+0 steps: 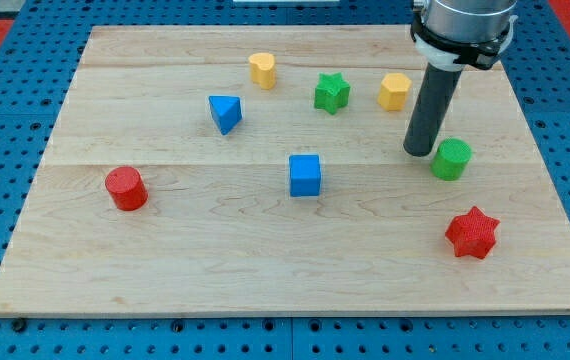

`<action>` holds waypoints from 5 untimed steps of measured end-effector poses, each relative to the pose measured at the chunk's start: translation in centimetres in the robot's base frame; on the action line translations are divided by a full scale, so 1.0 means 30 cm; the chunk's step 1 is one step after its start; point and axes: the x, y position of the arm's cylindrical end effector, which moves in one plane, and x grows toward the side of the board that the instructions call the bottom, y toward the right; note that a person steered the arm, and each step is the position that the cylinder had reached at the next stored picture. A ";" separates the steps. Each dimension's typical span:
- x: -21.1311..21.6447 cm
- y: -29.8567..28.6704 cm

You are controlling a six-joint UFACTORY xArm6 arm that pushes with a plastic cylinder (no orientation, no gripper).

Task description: Place the yellow hexagon and the green star in a vertical line

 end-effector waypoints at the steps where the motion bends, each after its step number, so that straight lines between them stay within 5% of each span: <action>1: -0.150 -0.189; 2: -0.233 -0.266; 3: -0.326 -0.158; 4: -0.275 0.020; 5: -0.406 0.015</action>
